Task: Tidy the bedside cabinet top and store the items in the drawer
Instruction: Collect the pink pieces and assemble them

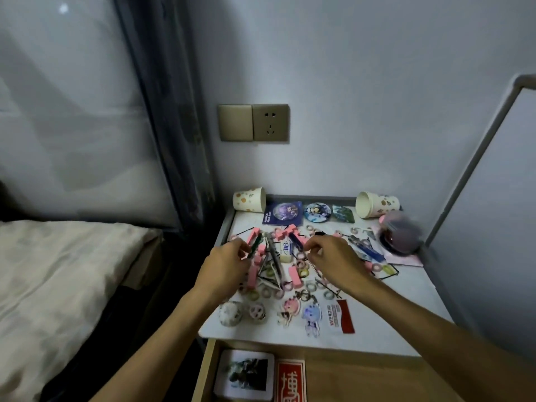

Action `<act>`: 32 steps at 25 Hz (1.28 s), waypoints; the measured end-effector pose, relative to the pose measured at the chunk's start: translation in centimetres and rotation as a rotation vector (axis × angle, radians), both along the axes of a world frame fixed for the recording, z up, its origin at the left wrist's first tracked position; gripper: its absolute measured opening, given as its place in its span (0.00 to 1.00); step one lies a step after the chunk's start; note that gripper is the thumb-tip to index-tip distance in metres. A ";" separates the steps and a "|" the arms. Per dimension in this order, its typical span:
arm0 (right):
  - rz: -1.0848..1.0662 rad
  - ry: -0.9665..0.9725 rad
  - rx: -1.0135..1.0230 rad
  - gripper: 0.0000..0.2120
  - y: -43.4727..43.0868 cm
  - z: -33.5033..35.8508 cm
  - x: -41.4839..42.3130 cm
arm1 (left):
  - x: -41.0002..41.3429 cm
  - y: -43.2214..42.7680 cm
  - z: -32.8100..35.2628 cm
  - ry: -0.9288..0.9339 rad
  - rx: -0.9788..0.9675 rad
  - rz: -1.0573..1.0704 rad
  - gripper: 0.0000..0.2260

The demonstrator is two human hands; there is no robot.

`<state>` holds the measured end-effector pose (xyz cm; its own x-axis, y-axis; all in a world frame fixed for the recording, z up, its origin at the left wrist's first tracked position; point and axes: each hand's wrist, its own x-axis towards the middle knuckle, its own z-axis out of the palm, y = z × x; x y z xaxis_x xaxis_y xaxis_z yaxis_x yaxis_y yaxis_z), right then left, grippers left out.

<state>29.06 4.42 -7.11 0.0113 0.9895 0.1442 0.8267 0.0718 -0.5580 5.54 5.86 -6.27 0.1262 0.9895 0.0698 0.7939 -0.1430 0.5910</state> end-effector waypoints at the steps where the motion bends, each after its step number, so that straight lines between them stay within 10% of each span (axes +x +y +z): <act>1: -0.006 -0.026 -0.013 0.08 0.8 0.2 0.6 | 0.5 1.0 0.2 0.032 0.018 0.004 0.10; 11: 0.059 -0.241 -0.090 0.14 8.0 -0.8 1.0 | 4.2 7.9 -1.9 0.510 0.123 0.002 0.09; 17: 0.045 -0.393 -0.137 0.08 9.0 -0.8 0.4 | 4.4 8.3 -1.7 0.424 0.102 0.056 0.10; 26: 0.026 -0.524 -0.003 0.09 7.3 0.9 -1.0 | 2.0 0.2 2.8 -0.732 -0.318 0.144 0.05; 32: -0.192 0.270 -0.092 0.12 2.6 3.6 0.6 | 1.5 -5.1 3.7 -0.924 -0.415 0.131 0.06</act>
